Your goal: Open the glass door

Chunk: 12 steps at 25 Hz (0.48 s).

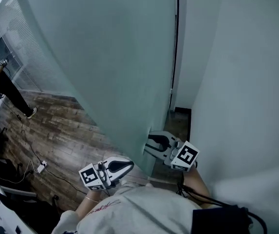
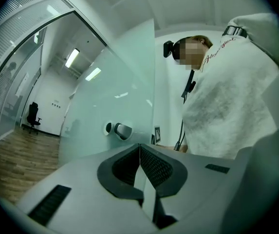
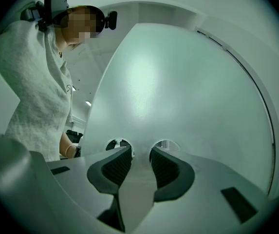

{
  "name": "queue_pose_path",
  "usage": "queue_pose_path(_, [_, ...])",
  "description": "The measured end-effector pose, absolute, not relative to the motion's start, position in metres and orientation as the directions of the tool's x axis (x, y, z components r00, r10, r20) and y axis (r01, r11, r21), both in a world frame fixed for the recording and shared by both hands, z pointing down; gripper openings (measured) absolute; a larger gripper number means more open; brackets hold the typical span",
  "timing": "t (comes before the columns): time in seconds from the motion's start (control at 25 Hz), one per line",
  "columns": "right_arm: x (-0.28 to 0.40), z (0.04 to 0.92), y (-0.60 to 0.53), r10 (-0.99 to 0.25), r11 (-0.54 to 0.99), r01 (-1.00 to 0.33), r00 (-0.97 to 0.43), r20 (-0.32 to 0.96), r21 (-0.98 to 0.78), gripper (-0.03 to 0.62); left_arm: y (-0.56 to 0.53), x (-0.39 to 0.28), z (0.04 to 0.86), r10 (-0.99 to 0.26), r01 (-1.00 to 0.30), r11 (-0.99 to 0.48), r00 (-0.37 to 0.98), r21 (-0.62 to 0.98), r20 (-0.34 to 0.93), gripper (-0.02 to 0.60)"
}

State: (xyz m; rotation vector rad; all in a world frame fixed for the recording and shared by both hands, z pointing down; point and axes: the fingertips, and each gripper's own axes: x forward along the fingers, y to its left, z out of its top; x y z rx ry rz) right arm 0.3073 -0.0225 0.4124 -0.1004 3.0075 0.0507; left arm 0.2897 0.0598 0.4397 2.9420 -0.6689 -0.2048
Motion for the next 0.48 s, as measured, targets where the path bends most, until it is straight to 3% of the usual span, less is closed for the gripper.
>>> queue_pose_path(0.48, [0.371, 0.413, -0.019, -0.113, 0.993, -0.115, -0.984, -0.138, 0.005, 0.133, 0.054, 0.318, 0.434, -0.361, -0.344, -0.929, 0.923, 0.136, -0.136, 0.018])
